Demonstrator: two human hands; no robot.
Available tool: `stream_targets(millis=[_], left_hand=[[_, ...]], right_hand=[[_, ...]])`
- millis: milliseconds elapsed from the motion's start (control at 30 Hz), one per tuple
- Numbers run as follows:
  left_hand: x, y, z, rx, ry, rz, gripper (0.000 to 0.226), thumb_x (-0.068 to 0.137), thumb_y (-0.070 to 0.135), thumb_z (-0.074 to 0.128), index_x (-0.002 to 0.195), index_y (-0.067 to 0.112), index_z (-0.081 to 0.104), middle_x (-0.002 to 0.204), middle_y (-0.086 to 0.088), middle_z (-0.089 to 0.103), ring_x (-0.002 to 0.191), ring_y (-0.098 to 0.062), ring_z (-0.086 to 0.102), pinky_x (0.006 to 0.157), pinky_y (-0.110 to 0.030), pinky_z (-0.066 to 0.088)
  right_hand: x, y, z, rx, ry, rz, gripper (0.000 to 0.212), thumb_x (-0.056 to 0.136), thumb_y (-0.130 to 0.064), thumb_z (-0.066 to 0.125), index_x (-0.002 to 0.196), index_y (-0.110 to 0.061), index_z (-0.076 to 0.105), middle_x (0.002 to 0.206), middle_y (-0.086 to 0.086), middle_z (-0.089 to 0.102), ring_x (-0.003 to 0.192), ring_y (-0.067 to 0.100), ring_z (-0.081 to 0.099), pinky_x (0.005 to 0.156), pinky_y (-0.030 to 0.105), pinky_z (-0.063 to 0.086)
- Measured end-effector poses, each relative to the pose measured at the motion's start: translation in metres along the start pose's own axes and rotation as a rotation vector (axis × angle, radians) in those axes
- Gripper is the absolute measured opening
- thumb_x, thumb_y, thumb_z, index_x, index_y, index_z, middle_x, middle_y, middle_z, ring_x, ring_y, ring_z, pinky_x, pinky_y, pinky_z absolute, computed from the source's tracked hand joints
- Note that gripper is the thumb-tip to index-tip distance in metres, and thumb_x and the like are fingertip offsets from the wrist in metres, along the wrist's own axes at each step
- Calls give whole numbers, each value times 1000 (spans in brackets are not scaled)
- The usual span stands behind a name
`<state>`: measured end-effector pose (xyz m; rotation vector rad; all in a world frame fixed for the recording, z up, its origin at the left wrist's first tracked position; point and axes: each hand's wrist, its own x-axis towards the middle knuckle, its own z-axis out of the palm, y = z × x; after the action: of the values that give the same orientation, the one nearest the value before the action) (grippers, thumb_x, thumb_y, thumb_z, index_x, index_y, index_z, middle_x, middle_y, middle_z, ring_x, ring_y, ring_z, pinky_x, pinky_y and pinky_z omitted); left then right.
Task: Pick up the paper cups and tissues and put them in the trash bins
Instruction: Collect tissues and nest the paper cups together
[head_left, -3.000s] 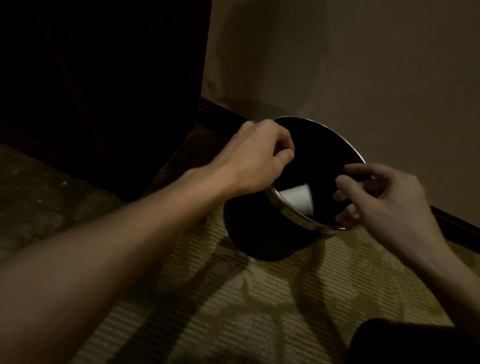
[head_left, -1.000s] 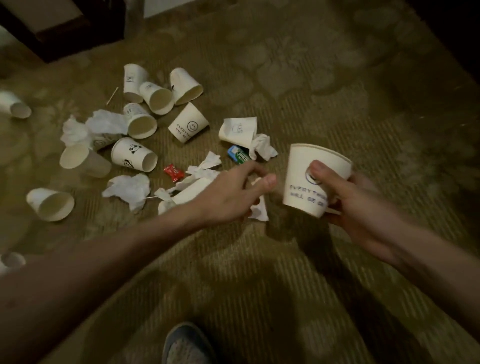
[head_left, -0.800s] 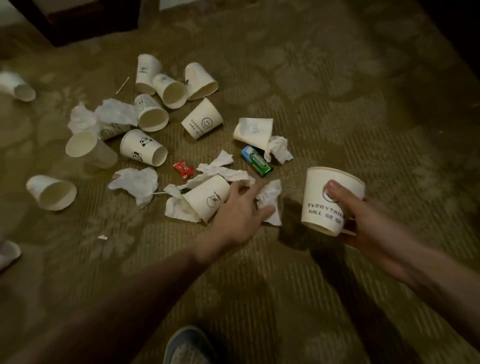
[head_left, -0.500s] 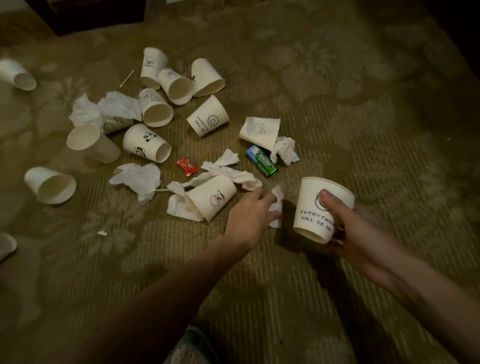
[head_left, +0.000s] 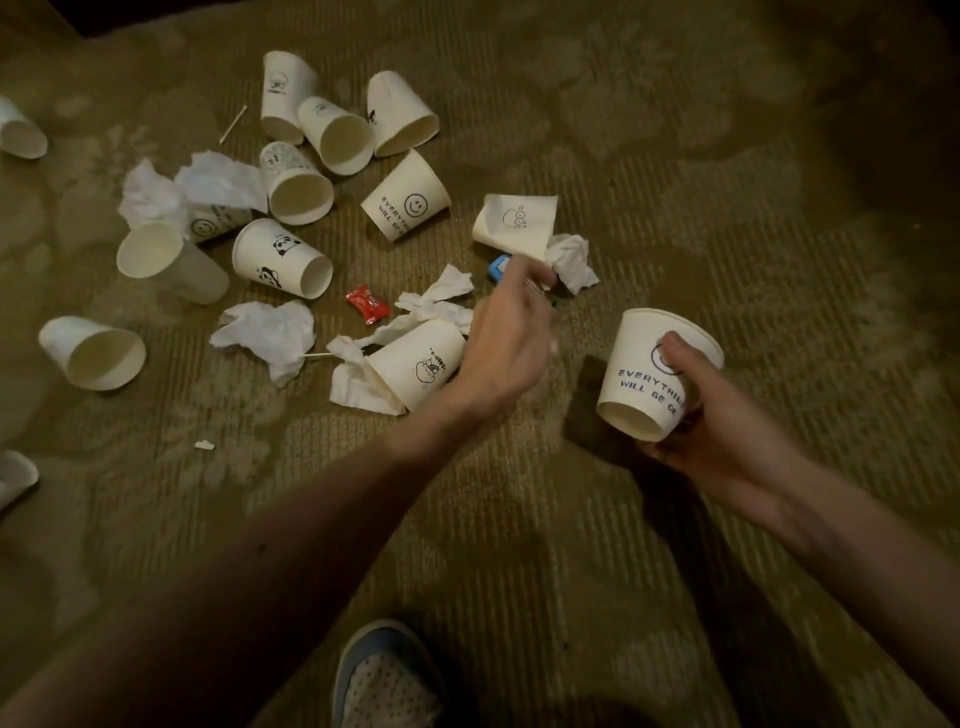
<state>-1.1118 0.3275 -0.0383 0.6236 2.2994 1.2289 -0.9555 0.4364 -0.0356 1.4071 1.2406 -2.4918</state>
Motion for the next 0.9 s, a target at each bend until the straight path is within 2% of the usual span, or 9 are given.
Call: stream_targets(millis=[100,233,300,367,433,533,633,733,900], left_hand=[[30,12,1,221,15,123,22,102,24,42,121,21,51,85,-3,64,78,-21,62,66,-42,50],[61,15,10,576,-163,200,47,101,33,48,146,29,36,114,-13,65,99,-28,62,78,-42,49],[69,11,16,767,-229,190,48,99,33,53,144,25,39,124,-15,60,108,-30,60,79,-38,46],[72,7,21,854,-234,168,37,98,32,56,131,15,52,122,-16,59,109,-30,60,81,-36,46],[69,4,24,864,-198,151,29,97,31,56,117,10,59,117,-16,62,105,-30,60,77,-35,44],[60,0,24,835,-158,187,29,98,32,54,114,9,59,112,-16,64,101,-31,61,81,-41,50],[57,-1,16,806,-126,257,43,99,29,53,137,15,40,112,-17,64,99,-34,62,81,-49,51],[67,-3,7,825,-133,196,58,100,29,53,150,20,26,119,-20,61,104,-37,61,84,-48,49],[75,-3,5,792,-96,235,27,101,32,50,113,12,63,106,-10,63,95,-24,61,78,-39,50]], right_hand=[[1,-3,-5,17,0,-7,58,64,-54,72,114,-26,65,96,0,76,75,9,72,52,25,52],[1,-1,-7,24,18,-12,64,63,-53,73,118,-21,65,97,4,76,75,13,73,49,25,52],[0,1,-8,27,14,-10,62,66,-53,72,119,-21,65,100,5,76,78,14,73,50,25,53],[-1,3,-10,36,2,-8,59,68,-52,71,119,-21,65,103,6,75,81,15,73,52,26,54],[-1,5,-12,43,-9,-9,55,70,-51,71,117,-22,65,104,6,75,86,17,74,55,28,56],[0,8,-13,37,-5,-11,54,71,-51,71,116,-22,66,104,6,75,86,17,73,56,29,55],[0,9,-10,33,-2,-4,59,69,-51,71,120,-23,64,104,5,75,80,14,73,51,26,53],[1,10,-4,8,-15,16,59,68,-52,70,118,-21,65,104,5,75,81,13,73,52,24,53],[0,7,1,3,-11,7,64,65,-54,71,118,-20,65,101,5,75,76,12,72,49,24,51]])
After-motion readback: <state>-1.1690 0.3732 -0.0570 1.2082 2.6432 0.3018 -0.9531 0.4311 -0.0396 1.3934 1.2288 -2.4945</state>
